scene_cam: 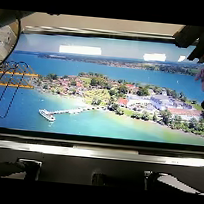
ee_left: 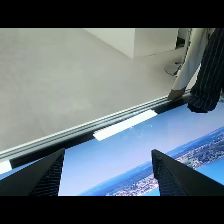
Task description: Fold the clothes and pants, and hang the long-sleeved shirts on hangers.
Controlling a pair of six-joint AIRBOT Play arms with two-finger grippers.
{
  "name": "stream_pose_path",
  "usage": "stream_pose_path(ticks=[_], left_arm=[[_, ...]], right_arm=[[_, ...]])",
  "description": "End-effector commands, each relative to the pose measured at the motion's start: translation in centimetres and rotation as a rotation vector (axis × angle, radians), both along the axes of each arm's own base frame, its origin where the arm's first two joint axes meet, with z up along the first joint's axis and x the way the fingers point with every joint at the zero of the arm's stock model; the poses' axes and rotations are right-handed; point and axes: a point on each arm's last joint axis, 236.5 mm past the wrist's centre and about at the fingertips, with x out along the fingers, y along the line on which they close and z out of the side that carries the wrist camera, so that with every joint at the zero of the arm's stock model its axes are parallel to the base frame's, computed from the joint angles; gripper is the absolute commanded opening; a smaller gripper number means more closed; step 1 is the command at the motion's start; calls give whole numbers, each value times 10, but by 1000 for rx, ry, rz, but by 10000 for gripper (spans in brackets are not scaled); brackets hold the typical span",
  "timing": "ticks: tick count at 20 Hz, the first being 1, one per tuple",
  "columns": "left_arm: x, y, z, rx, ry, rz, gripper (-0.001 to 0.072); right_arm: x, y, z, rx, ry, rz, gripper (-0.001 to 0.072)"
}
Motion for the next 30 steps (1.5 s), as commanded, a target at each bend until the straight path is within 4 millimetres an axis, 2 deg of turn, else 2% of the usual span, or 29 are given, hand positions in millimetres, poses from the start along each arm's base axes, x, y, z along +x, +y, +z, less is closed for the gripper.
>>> stream_pose_path(ticks=[1, 6, 11, 14, 18, 21, 25, 30], left_arm=[[-3, -1, 4, -14, -4, -6, 612], [-4, 0, 6, -14, -7, -6, 611], [-4, 0, 6, -14, -7, -5, 612], [-3, 0, 5, -13, -6, -5, 611], [0, 3, 12, -25, -35, 9, 611], [1, 5, 20, -41, -68, 22, 611], [3, 9, 26, -41, -95, 38, 611], [8, 14, 37, -55, -151, 67, 611]], right_arm=[[5, -2, 13, -49, -32, 36, 21], [12, 12, 41, -119, -113, 111, 21], [-1, 11, 37, -56, -162, 82, 21], [-14, 20, 41, -23, -200, 60, 21], [-37, 27, 29, 93, -225, -2, 21], [-40, 39, 27, 125, -169, -8, 21], [-55, 48, 6, 241, -105, -65, 21], [-78, 66, 2, 296, -56, -135, 20]])
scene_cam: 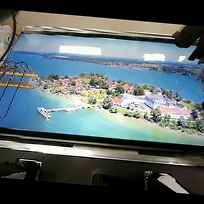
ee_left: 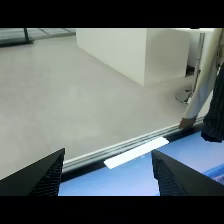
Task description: Fold the clothes and pants, and hang the long-sleeved shirts on hangers.
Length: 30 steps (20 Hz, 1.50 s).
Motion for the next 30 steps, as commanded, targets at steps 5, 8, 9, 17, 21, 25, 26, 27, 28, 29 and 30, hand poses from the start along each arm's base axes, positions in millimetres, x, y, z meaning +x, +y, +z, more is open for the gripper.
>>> stream_pose_path(ticks=[5, 8, 9, 17, 21, 25, 26, 27, 28, 29, 30], left_arm=[[5, 8, 14, -11, -68, 37, 611], [6, 9, 13, -1, -71, 44, 611], [6, 9, 13, -1, -69, 43, 611], [24, 0, -17, 22, -10, 36, 611], [36, -5, -40, 45, 43, 29, 611], [40, -11, -68, 85, 124, 8, 611], [38, -12, -75, 99, 151, 0, 610], [36, -13, -82, 113, 177, -9, 611], [34, -14, -89, 127, 204, -16, 611], [32, -14, -97, 146, 233, -23, 611], [29, -12, -110, 188, 273, -24, 611]], right_arm=[[-25, 15, -28, 147, 91, -71, 26], [-20, 15, -29, 152, 78, -52, 713], [-20, 16, -29, 155, 73, -50, 711], [-57, 85, -42, 318, 3, -64, 710], [-47, 138, -107, 637, 39, 36, 708], [6, 199, -173, 983, 162, 335, 667], [37, 217, -180, 1037, 138, 485, 666], [69, 241, -188, 1125, 82, 646, 634], [94, 260, -196, 1225, 31, 778, 623], [114, 278, -208, 1333, 11, 881, 610], [128, 294, -223, 1409, 44, 949, 608]])
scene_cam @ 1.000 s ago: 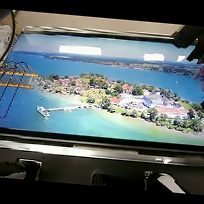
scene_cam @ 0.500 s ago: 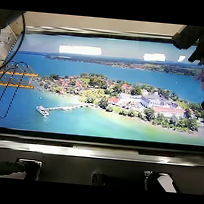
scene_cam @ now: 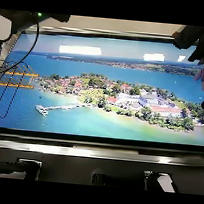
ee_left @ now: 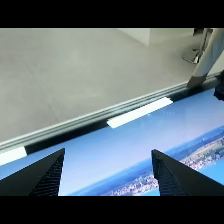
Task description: Fold the clothes and pants, and hang the long-sleeved shirts on hangers.
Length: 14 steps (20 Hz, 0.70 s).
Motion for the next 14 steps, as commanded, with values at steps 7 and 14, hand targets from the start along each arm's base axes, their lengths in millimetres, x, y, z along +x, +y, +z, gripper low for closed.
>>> stream_pose_path(ticks=[7, 14], left_arm=[[-43, 87, -153, 383, 620, 229, 613], [-86, 144, -256, 171, 1182, 520, 720]], right_arm=[[215, 239, -127, 362, -17, 791, 603], [280, 276, -178, -91, 204, 999, 601]])
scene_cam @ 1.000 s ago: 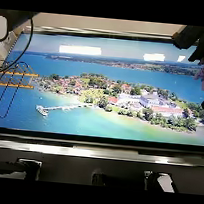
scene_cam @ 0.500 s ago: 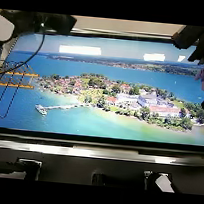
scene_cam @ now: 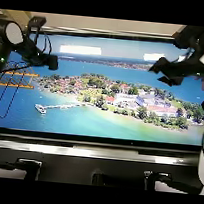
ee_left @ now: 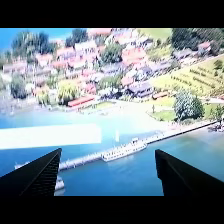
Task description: Fold the clothes and pants, and hang the long-sleeved shirts on hangers.
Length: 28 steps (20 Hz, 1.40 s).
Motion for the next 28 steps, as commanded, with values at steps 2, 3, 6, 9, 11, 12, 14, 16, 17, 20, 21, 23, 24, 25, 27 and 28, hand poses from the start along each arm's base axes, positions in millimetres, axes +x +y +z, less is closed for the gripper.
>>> stream_pose_path(ticks=[2, 3, 6, 9, 11, 12, 14, 16, 17, 20, 21, 23, 24, 25, 27, 28], left_arm=[[-9, 12, -42, -54, 123, 211, 720], [-6, 4, -49, -50, 109, 202, 720], [-15, -26, -84, -16, 134, 138, 720], [-36, -38, -113, 10, 205, 87, 720], [-31, -38, -106, 8, 171, 56, 720], [-25, -35, -97, -6, 131, 63, 720], [-18, -28, -87, -20, 92, 82, 720], [-21, -22, -92, -11, 119, 92, 720], [-24, -21, -95, -5, 137, 93, 720], [-25, -22, -98, -2, 146, 91, 720], [-25, -22, -100, -1, 150, 91, 720], [-24, -22, -103, 1, 156, 92, 720], [-24, -22, -104, 2, 159, 92, 720], [-24, -22, -105, 3, 160, 92, 720], [-24, -22, -106, 4, 163, 92, 720], [-24, -22, -107, 4, 164, 92, 720]], right_arm=[[10, -40, -12, -324, 43, 76, 612], [3, -50, -17, -325, 85, 74, 612], [-24, -56, -43, -358, 240, 172, 612], [-28, -34, -58, -364, 282, 242, 642], [-23, -15, -65, -352, 274, 263, 685], [-24, -9, -69, -343, 283, 270, 692], [-22, -1, -73, -317, 285, 278, 694], [-21, 0, -73, -313, 282, 279, 692], [-22, 0, -73, -313, 284, 279, 690], [-20, 1, -73, -313, 277, 277, 690], [-20, 1, -73, -313, 277, 277, 690], [-20, 1, -73, -313, 275, 277, 690], [-19, 1, -73, -313, 274, 276, 690], [-19, 1, -73, -313, 274, 276, 690], [-19, 1, -73, -313, 274, 276, 690], [-19, 1, -73, -313, 274, 276, 690]])
